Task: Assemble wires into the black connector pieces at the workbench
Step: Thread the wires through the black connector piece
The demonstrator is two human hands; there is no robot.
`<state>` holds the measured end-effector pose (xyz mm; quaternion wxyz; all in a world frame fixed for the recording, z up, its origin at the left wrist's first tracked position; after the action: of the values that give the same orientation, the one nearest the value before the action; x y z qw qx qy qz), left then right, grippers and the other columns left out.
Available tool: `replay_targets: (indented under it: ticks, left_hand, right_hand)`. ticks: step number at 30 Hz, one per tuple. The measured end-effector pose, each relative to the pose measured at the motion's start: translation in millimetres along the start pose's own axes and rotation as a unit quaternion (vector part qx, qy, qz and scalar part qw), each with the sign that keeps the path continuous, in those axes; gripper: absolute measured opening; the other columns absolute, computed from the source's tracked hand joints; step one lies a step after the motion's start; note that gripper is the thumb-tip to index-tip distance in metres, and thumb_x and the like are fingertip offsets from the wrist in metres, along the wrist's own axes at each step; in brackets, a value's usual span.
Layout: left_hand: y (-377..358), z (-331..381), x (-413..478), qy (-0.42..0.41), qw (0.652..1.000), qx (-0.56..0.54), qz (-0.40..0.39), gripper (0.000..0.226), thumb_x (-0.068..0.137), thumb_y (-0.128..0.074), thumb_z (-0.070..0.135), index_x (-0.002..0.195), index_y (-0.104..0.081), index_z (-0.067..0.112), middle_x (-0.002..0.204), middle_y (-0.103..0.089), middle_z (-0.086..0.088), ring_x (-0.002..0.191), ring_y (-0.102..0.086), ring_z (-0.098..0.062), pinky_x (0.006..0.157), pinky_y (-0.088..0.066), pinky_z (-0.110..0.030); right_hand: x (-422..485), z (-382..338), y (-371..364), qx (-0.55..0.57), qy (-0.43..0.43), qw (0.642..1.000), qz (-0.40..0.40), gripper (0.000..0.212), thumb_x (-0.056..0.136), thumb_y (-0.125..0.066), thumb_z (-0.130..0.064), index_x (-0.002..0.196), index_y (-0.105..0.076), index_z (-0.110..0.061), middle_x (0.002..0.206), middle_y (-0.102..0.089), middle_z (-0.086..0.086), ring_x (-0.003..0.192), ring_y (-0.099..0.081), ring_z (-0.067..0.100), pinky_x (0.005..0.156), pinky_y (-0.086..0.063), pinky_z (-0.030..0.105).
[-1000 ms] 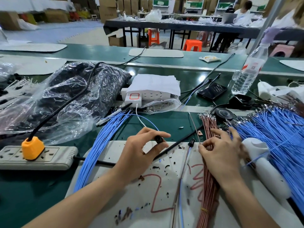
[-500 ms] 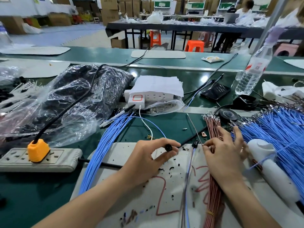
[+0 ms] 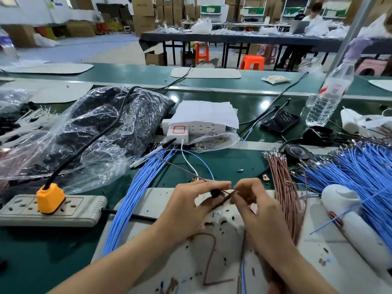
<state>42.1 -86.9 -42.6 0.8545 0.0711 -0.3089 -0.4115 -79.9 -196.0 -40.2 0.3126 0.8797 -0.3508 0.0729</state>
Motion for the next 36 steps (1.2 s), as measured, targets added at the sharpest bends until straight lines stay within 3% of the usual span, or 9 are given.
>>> replay_targets:
  ticks: [5,8,11,15,19,24,27,32,36]
  left_hand:
    - [9,-3,7,0.060,0.982,-0.114,0.134,0.030,0.085,-0.060,0.011,0.112,-0.063,0.023,0.095,-0.073,0.007,0.093,-0.068,-0.009,0.085,-0.050,-0.018]
    - [9,-3,5,0.050,0.977,-0.123,0.166,0.031,0.083,-0.059,0.018,0.113,-0.062,0.025,0.099,-0.073,0.009,0.095,-0.068,-0.008,0.086,-0.051,-0.019]
    - [7,-3,4,0.039,0.977,-0.113,0.178,0.034,0.085,-0.059,0.019,0.118,-0.061,0.025,0.101,-0.072,0.008,0.097,-0.068,-0.010,0.089,-0.052,-0.024]
    - [9,0,5,0.036,0.977,-0.114,0.177,0.033,0.087,-0.057,0.019,0.119,-0.060,0.023,0.103,-0.072,0.007,0.094,-0.068,-0.010,0.087,-0.052,-0.023]
    - [10,1,7,0.054,0.980,-0.117,0.150,0.034,0.091,-0.055,0.005,0.118,-0.059,0.025,0.103,-0.072,0.009,0.091,-0.067,-0.008,0.085,-0.051,-0.020]
    - [6,5,0,0.016,0.997,-0.059,0.049,0.031,0.091,-0.058,0.005,0.115,-0.062,0.024,0.096,-0.073,0.006,0.087,-0.067,-0.012,0.085,-0.052,-0.027]
    - [0,8,-3,-0.014,0.999,-0.033,-0.011,0.030,0.090,-0.059,0.007,0.117,-0.061,0.020,0.092,-0.072,0.009,0.083,-0.065,-0.003,0.081,-0.047,-0.015]
    - [-2,11,-4,-0.023,0.999,-0.033,-0.030,0.029,0.090,-0.059,0.006,0.118,-0.060,0.016,0.089,-0.071,0.012,0.084,-0.065,0.002,0.080,-0.043,-0.008]
    - [1,14,-4,-0.001,0.994,-0.106,0.002,0.021,0.092,-0.056,0.013,0.103,-0.046,0.028,0.085,-0.073,0.002,0.071,-0.060,-0.006,0.071,-0.042,-0.018]
  right_hand:
    - [7,8,20,0.175,-0.141,0.955,-0.195,0.014,0.092,-0.059,-0.012,0.096,-0.072,-0.016,0.058,-0.060,-0.004,0.050,-0.047,0.007,0.050,-0.037,0.015]
    - [6,5,21,0.162,-0.115,0.927,-0.318,0.010,0.089,-0.066,-0.019,0.086,-0.075,-0.020,0.056,-0.060,-0.003,0.050,-0.047,0.003,0.050,-0.036,0.014]
    - [4,5,20,0.110,-0.065,0.915,-0.382,0.010,0.081,-0.073,-0.034,0.071,-0.074,-0.030,0.056,-0.047,-0.004,0.055,-0.037,0.014,0.051,-0.026,0.026]
    - [5,10,23,0.225,-0.139,0.912,-0.313,0.015,0.081,-0.071,-0.031,0.080,-0.077,-0.018,0.053,-0.051,-0.005,0.039,-0.031,0.007,0.039,-0.022,0.015]
    - [9,14,20,0.397,-0.236,0.877,-0.129,0.029,0.080,-0.058,-0.028,0.099,-0.074,-0.012,0.053,-0.055,0.009,0.029,-0.028,0.005,0.032,-0.021,0.009]
    - [14,21,21,0.478,-0.276,0.834,-0.002,0.024,0.089,-0.054,-0.022,0.103,-0.072,-0.012,0.052,-0.048,0.000,0.033,-0.030,0.003,0.030,-0.024,0.011]
    - [17,21,23,0.524,-0.264,0.806,0.075,0.023,0.097,-0.045,-0.009,0.099,-0.067,-0.005,0.058,-0.057,0.003,0.040,-0.041,0.004,0.036,-0.036,0.013]
    - [14,15,24,0.513,-0.236,0.818,0.109,0.030,0.102,-0.036,-0.029,0.098,-0.062,-0.015,0.060,-0.067,0.013,0.042,-0.055,0.016,0.042,-0.047,0.019]
    - [10,10,24,0.500,-0.181,0.842,0.090,0.024,0.099,-0.040,-0.009,0.101,-0.063,-0.005,0.067,-0.068,0.012,0.053,-0.059,0.016,0.052,-0.052,0.021]
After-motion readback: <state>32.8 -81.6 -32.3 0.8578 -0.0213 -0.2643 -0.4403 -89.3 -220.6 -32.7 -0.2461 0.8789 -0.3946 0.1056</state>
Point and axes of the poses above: each hand's wrist, its own x-axis towards the middle knuckle, its own y-axis out of the back of the hand, z = x × y, the point moved 1 cm from there along x, towards the middle knuckle
